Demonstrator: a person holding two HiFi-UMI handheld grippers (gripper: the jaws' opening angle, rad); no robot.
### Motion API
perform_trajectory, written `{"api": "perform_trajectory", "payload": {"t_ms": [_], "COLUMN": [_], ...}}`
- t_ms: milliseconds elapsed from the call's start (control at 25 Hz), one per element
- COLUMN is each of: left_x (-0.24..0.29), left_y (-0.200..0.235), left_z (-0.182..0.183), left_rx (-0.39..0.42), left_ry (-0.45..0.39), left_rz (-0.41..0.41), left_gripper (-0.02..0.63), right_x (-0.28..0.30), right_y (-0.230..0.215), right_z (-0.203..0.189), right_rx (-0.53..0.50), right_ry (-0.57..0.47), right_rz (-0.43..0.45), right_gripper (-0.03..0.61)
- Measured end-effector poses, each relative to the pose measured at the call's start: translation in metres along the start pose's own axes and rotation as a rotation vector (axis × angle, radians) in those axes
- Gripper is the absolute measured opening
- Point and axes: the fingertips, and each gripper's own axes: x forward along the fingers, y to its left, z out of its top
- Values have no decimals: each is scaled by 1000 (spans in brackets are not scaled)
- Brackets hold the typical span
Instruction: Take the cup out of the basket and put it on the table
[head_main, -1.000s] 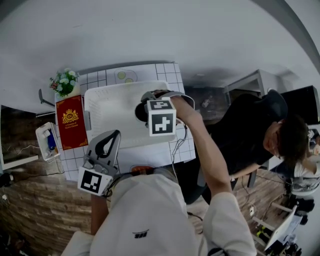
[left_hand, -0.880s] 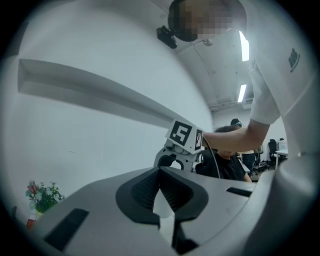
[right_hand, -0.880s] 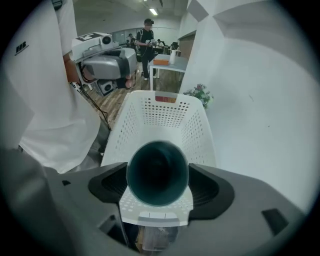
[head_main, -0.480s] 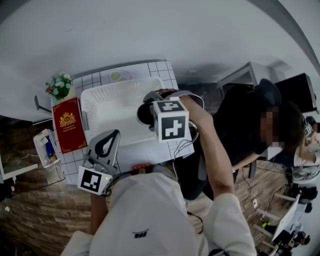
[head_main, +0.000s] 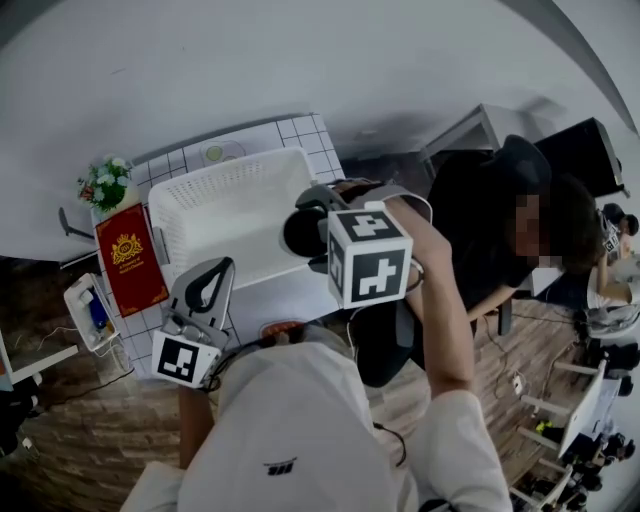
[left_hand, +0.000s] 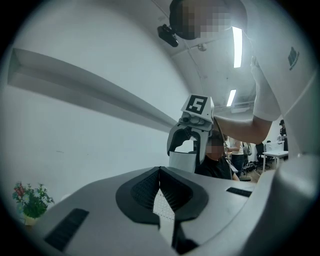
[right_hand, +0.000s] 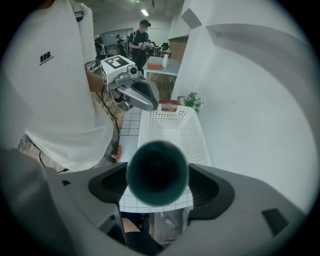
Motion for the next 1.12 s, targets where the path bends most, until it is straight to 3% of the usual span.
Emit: {"api": "perform_trajectory", "payload": {"t_ms": [680, 1120], "left_x": [35, 49], "left_y": [-44, -68], "left_z": [3, -1], "left_rx": [38, 51], "left_ry": [6, 31], "left_rz": [-151, -215], "left_gripper": [11, 11], "right_x": [-41, 29], "right_y": [68, 104], "right_z": [-67, -126], "right_rx": [224, 413], "right_ry": [-12, -1], "right_rz": [-88, -103], "right_gripper": [377, 377]}}
